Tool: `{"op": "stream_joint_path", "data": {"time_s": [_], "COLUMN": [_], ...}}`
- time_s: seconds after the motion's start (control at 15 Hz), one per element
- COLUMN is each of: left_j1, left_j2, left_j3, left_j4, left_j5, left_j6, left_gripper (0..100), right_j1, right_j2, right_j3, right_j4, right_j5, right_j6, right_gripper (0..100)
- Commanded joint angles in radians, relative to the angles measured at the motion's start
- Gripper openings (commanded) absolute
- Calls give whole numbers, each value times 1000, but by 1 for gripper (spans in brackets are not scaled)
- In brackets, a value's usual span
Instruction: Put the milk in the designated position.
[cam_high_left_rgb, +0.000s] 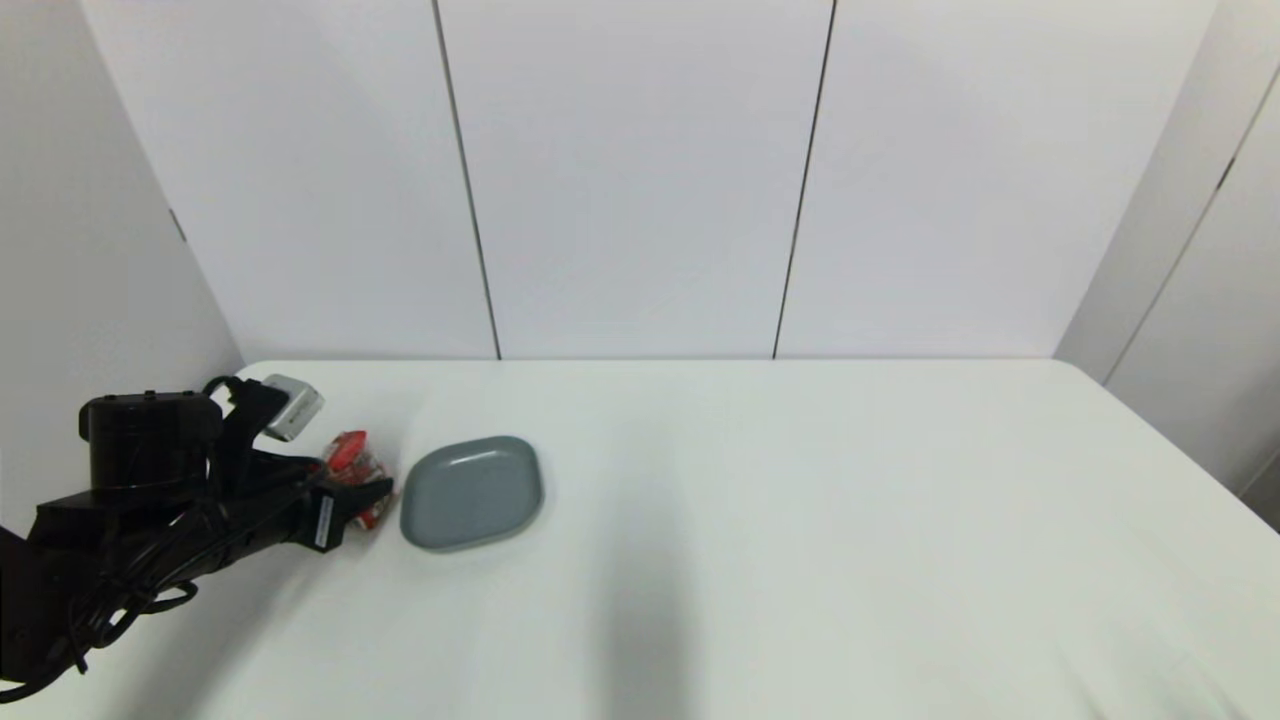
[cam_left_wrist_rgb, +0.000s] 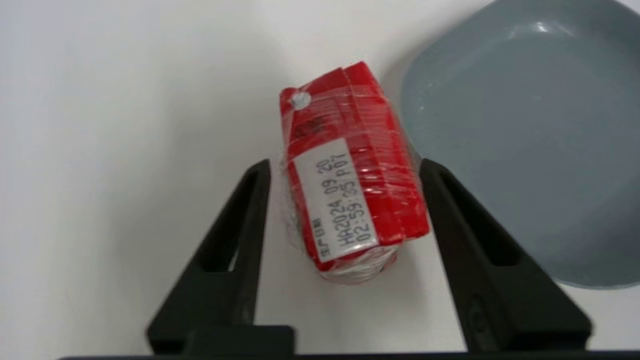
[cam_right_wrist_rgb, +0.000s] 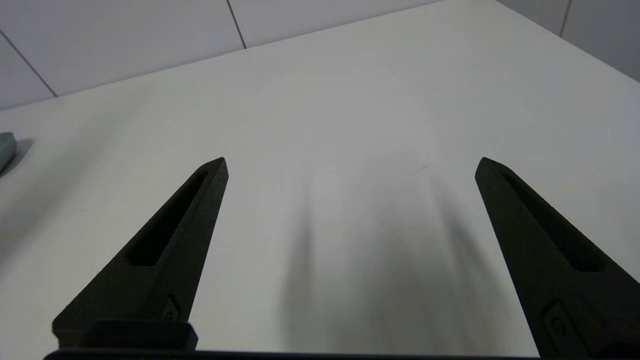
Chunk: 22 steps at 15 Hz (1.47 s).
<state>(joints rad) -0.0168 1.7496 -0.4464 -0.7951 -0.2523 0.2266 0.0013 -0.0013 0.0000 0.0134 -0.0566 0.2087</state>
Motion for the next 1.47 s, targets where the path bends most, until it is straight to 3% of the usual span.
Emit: {"op": "stream_joint_path", "data": {"time_s": [0.07, 0.33, 0.6, 0.93, 1.2, 1.47], "left_j1": [1, 1, -2, 3, 126, 129], "left_j2": [-84, -369, -660, -1041, -1352, -1478], "left_j3": [18, 86, 196, 252, 330, 446], "left_j4": [14, 149, 165, 419, 603, 611], "left_j5": [-2, -2, -7, -7, -7, -8], "left_j6": [-4, -21, -61, -53, 20, 50], "left_gripper": [100, 100, 100, 100, 100, 100], "right_j1": [0, 0, 0, 0, 0, 0], "right_j2": [1, 1, 1, 1, 1, 1], "right_j3": [0, 2, 0, 0, 0, 0], "right_j4": [0, 0, 0, 0, 0, 0], "right_j5": [0, 0, 0, 0, 0, 0], "right_j6": [1, 1, 1, 1, 1, 1], "right_gripper": [100, 100, 100, 100, 100, 100]}}
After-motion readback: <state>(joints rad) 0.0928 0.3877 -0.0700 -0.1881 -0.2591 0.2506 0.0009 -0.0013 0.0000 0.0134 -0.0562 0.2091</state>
